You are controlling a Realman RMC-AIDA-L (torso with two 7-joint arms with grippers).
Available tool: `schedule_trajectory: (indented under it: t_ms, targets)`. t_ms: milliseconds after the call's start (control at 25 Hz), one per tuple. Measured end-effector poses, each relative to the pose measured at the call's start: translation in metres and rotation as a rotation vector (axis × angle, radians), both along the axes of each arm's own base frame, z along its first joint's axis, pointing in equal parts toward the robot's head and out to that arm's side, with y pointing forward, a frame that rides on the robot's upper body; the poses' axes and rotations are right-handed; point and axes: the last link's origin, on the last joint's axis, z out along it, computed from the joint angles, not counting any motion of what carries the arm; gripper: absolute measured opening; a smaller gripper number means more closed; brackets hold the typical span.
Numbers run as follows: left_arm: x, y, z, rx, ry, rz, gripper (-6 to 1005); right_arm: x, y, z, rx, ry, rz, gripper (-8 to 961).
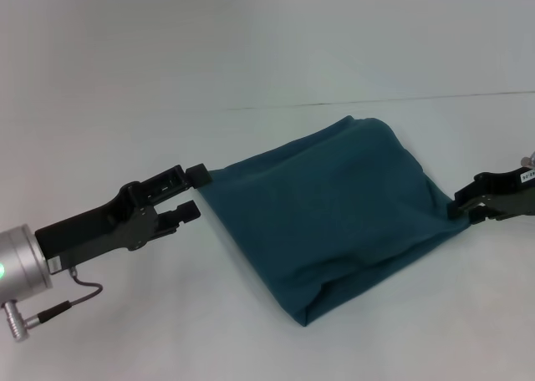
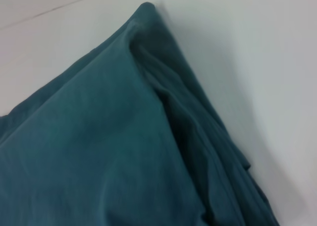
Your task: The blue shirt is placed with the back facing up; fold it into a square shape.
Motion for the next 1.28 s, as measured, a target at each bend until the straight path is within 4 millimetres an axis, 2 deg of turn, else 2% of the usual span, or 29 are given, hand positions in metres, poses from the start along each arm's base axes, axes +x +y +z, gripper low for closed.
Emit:
schedule_trajectory:
  t_ms: [200,440,640,960,1120,1280]
  targets:
    - [-0.001,0.000,0.000,0.000,0.000,0.002,900,-0.001,0.000,-0.001,0.001,0.006,0.003,402]
    - [-0.001,0.000,0.000,-0.002,0.003,0.001,900,-0.001,0.000,-0.002,0.000,0.005,0.001,178]
    - [0.000,0.000,0.000,-0.003,0.003,-0.001,901,-0.002,-0.001,0.004,-0.003,0.013,-0.002,49]
    - [0.001,0.000,0.000,-0.001,0.001,-0.003,900,0.000,-0.004,0.024,0.039,0.012,-0.020,50]
    - [0.001,0.001,0.000,-0.001,0.001,-0.005,901,0.011,-0.003,0.013,0.037,-0.023,-0.044,50]
    - [0.002,0.001,0.000,-0.002,0.001,-0.006,900,0.013,-0.001,0.004,0.022,-0.042,-0.045,51]
